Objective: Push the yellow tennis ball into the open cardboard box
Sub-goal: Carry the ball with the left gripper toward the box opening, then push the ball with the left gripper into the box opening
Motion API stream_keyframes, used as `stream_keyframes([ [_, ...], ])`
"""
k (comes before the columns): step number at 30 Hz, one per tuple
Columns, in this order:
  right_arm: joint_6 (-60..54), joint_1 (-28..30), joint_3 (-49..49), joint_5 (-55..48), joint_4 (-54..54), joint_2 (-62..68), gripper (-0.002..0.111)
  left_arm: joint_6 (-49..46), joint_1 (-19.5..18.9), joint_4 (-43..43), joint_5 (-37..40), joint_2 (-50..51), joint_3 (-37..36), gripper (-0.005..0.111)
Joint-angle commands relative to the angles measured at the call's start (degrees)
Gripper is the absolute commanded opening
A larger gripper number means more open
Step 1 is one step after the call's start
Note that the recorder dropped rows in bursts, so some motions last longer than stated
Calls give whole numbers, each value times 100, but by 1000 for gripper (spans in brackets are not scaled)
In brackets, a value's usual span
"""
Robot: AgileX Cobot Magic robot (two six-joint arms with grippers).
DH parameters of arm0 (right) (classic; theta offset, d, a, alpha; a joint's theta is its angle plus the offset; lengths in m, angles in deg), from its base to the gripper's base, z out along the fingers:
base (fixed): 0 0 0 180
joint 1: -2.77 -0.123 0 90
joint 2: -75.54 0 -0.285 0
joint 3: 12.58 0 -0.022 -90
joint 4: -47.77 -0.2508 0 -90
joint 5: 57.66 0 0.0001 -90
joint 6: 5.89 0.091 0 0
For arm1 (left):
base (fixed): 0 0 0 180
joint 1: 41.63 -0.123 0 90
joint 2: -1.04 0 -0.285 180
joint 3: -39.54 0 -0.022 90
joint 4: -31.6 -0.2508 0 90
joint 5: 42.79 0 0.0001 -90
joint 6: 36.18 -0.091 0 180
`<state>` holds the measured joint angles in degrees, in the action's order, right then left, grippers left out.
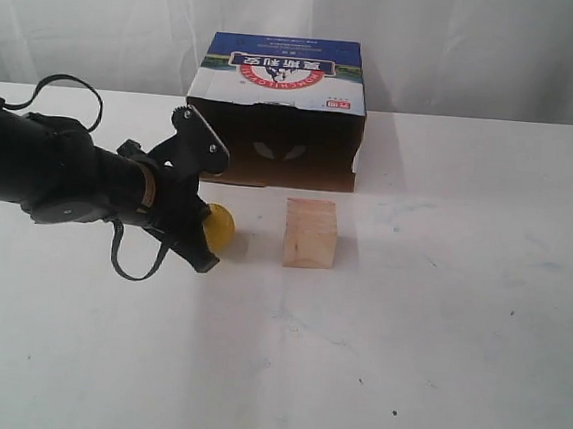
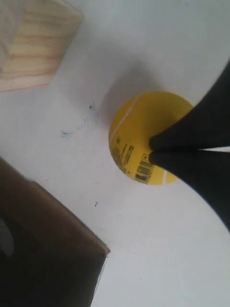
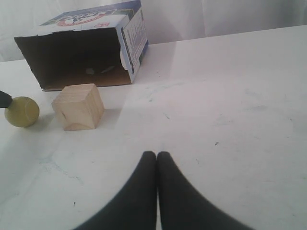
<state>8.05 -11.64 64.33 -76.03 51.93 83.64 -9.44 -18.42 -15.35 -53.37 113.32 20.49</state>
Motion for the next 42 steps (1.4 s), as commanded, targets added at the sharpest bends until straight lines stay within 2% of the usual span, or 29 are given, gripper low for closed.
stream_keyframes([
  [1, -25, 17, 30, 46, 28, -31, 0, 36, 20, -106, 392, 124, -19, 0],
  [15, -25, 17, 30, 46, 28, -31, 0, 47, 20, -145, 460, 124, -19, 0],
  [21, -25, 17, 30, 46, 28, -31, 0, 33, 20, -145, 158, 124, -7, 0],
  [26, -25, 17, 30, 46, 28, -31, 0, 33, 20, -145, 120, 312, 290, 0],
  [31, -25, 17, 30, 46, 28, -31, 0, -330, -26, -189, 69, 674, 982, 0],
  [34, -25, 17, 30, 46, 28, -31, 0, -343, -53, -373, 424, 680, 1425, 0],
  [37, -25, 17, 30, 46, 12, -31, 0, -343, -53, -770, 943, 255, 1777, 0],
  [42, -25, 17, 30, 46, 28, -31, 0, -86, 37, -892, 1351, -406, 1758, 0],
])
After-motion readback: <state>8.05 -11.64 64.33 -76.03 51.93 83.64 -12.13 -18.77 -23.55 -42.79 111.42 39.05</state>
